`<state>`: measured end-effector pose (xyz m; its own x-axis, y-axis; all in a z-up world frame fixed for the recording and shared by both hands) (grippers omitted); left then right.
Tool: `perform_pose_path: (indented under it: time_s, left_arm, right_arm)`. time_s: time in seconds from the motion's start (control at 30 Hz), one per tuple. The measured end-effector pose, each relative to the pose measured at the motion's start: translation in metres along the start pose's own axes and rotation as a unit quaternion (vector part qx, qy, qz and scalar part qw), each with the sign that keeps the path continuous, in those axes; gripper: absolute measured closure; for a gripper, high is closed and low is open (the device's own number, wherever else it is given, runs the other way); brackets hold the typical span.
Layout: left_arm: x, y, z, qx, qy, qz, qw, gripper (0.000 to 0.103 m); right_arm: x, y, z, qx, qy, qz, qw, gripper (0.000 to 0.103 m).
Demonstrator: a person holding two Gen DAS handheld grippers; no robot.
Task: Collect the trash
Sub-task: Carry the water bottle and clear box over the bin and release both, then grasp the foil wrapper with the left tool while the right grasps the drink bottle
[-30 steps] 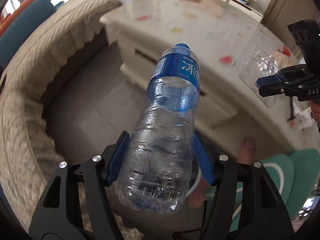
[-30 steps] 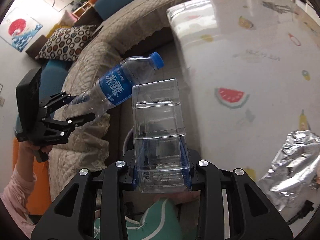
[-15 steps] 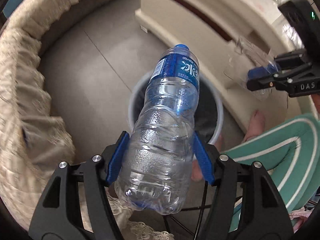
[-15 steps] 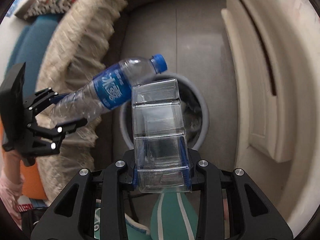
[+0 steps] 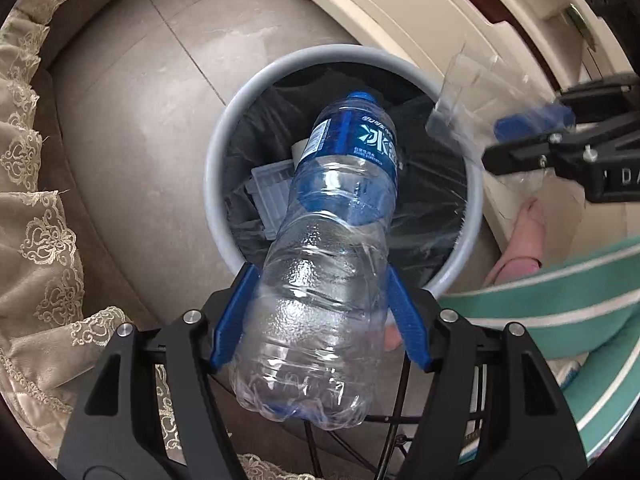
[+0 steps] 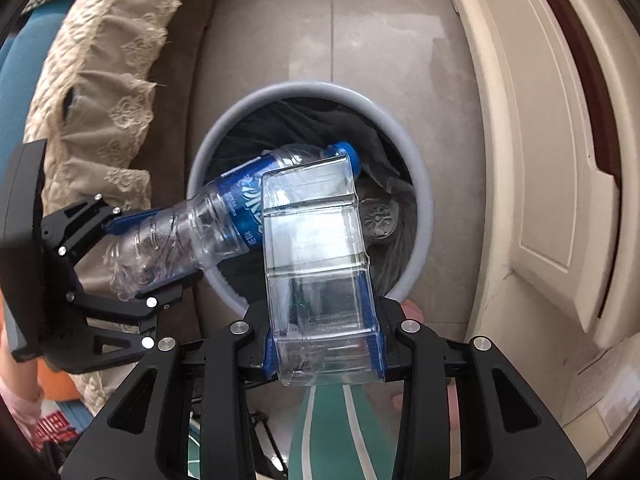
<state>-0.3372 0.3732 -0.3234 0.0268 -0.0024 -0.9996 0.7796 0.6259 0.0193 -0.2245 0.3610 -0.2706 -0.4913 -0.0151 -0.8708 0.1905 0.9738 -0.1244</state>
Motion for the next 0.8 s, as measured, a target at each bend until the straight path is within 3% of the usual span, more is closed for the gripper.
perform_pose_path:
  time_s: [0.07,0.1,0.17,0.43,0.63,0.8]
  left_arm:
    - [0.001,0.004,-0.002,-0.009,0.004,0.002,0.9999,0.037]
    - [0.0,0.005,-0.003,-0.016,0.008,0.007,0.9998,0.034]
    - [-0.004,0.009,-0.006,-0.024,0.018,0.016,0.9994,0.022]
    - [-0.041,0.009,-0.02,-0.014,0.034,0.045,0.9983,0.017]
    - [-0.097,0.02,-0.009,0.005,0.033,0.1,0.9944,0.017]
    - [-0.167,0.058,0.037,0.051,0.03,0.184,0.9812,0.012]
  right_arm:
    - [0.0,0.001,0.002,0.0,-0.009,0.005,1.0,0.037]
    - [-0.002,0.001,0.002,-0.006,-0.01,0.009,1.0,0.035]
    - [-0.005,0.002,0.003,-0.007,-0.008,0.016,1.0,0.036]
    - [-0.056,-0.001,-0.001,-0.004,0.023,0.069,0.997,0.032]
    - [-0.142,-0.015,-0.009,-0.01,0.065,0.163,0.984,0.029]
    - [-0.229,-0.045,0.017,0.003,0.044,0.246,0.968,0.026]
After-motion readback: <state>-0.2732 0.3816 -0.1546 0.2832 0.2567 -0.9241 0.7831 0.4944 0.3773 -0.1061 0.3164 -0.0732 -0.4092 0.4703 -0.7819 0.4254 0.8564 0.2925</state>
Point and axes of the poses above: each gripper's, at about its wrist camera, not at the fingertips, and x roughly the way its jaws point, z to its right, y to its top, the point moved 4 cm from there along x, roughly the way its jaws point, and after that the axes turned 8 degrees about y, right-handed, at the moved point
